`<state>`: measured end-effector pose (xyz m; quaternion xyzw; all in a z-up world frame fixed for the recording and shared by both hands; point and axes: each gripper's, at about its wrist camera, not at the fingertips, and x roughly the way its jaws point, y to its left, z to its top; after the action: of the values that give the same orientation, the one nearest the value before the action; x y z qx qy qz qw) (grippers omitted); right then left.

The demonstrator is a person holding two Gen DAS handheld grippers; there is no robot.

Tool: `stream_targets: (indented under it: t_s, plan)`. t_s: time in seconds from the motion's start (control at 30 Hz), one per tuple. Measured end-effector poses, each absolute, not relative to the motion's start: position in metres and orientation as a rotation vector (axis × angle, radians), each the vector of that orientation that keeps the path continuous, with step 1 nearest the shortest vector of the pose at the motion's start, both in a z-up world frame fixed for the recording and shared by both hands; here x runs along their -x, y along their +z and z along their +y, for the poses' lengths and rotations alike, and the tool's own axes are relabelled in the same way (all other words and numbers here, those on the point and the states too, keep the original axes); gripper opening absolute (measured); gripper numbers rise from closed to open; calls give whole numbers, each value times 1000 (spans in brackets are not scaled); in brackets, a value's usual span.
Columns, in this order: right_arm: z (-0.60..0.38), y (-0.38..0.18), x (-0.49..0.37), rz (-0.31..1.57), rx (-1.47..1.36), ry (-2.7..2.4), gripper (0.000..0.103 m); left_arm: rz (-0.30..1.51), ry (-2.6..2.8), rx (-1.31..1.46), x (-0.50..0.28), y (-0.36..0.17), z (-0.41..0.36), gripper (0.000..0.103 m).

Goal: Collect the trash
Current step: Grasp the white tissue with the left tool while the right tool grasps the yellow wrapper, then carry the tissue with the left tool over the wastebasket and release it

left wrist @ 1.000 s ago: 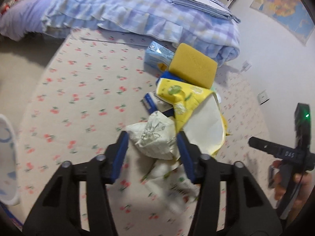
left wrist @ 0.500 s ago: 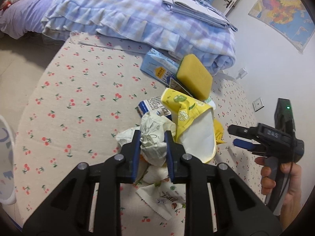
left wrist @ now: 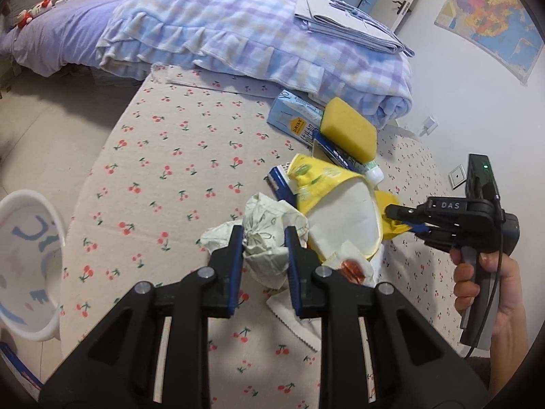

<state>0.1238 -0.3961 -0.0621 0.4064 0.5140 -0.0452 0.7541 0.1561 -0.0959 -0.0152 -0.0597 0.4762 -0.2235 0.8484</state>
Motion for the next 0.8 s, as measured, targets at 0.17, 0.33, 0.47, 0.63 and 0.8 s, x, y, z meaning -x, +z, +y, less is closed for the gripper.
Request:
stream_targets:
  t_s: [0.17,0.33,0.47,0.63,0.8]
  plan:
    - [-398,-36,-106,1053,-830,-119,13,989,-454,144,-146,-8,-83,25]
    - [-397,-13,-87,993,-806,-124,12,966,-436,146,-136,0,-68,25]
    - [-394,4,-69,952,-773,-124,12,950,-420,151,-128,5,-54,25]
    - [-385,25,-49,905,-745,-106,12,928,-395,162,-119,12,-33,25]
    - [-374,44,-34,867,-708,-73,12,912,-358,174,-112,17,-7,25]
